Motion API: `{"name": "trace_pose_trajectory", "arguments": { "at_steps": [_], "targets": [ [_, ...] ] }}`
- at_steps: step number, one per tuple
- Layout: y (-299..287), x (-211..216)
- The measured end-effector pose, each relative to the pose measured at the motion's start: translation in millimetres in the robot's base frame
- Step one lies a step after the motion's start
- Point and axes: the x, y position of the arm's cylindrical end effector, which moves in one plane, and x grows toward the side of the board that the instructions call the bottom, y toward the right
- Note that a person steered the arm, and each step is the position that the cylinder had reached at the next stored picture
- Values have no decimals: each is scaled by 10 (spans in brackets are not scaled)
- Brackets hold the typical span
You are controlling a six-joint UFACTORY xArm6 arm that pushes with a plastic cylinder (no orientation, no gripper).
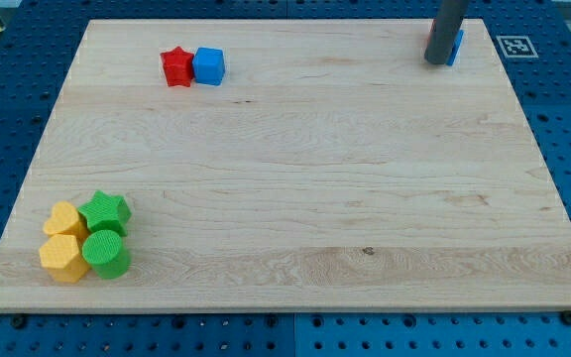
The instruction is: Slide the cube into the triangle and red circle
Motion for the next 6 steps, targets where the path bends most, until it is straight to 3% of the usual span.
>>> {"name": "trace_pose_trajectory", "arguments": {
  "at_steps": [1,2,4,5,6],
  "targets": [
    [6,-10],
    [-465,122],
    [-2128,-215],
    [-2670,-209],
    [-2671,-209]
  ]
}}
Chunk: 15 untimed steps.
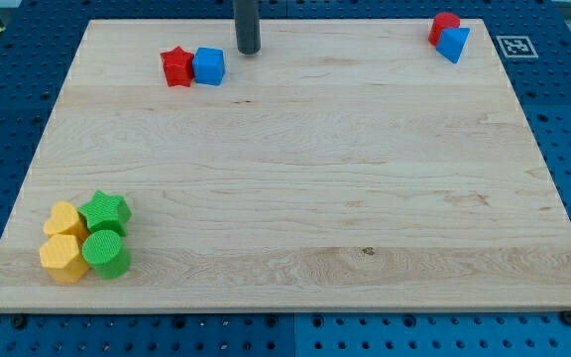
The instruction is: Slide the cube into the triangle and red circle
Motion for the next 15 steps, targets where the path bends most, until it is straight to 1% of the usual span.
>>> {"name": "trace_pose_trajectory", "arguments": {
  "at_steps": [1,2,3,4,5,6,7,8,9,10,11,12,13,14,15],
  "targets": [
    [0,0],
    [-180,-75],
    [-569,-95],
    [-466,177],
    [-28,360],
    [-83,229],
    [-407,148],
    [-475,435],
    [-305,733],
    [-323,665],
    [-652,662],
    [-799,849],
    [-743,1025],
    [-475,1035],
    [-601,1035]
  ]
}}
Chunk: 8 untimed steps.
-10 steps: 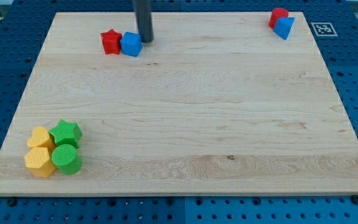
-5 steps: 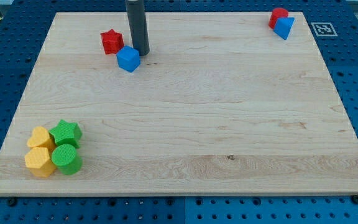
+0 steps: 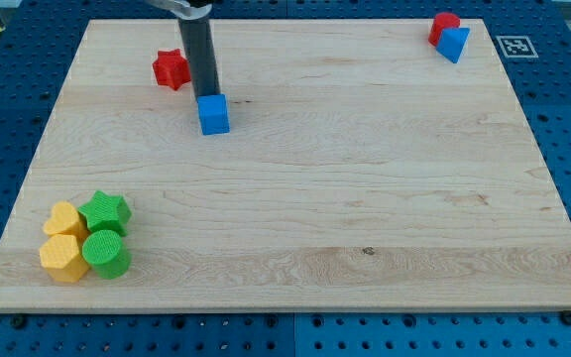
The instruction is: Slide the cube into the triangle and red circle
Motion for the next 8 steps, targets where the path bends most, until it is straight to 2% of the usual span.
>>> {"name": "trace_pose_trajectory", "arguments": {
  "at_steps": [1,2,4,5,6,7,8],
  "targets": [
    [-668,150],
    [-571,407],
    [1275,277],
    [1646,150],
    [1583,278],
    [1973,193],
    [2644,-206]
  ]
}}
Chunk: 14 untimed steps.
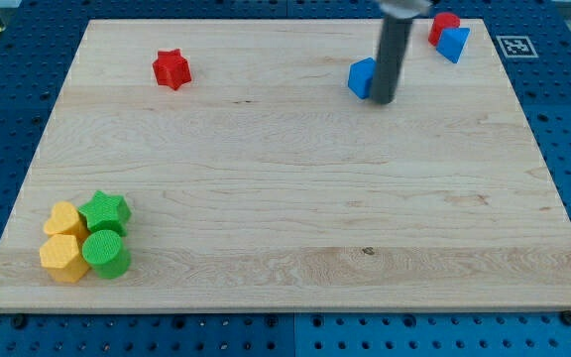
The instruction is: Slide the cube into the triangle and red circle
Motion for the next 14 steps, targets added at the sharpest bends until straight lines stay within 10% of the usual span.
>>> {"name": "trace_pose_trajectory", "arguments": {
  "at_steps": [3,6,14],
  "targets": [
    [-584,520],
    [-35,-451],
    [253,-609]
  ]
}}
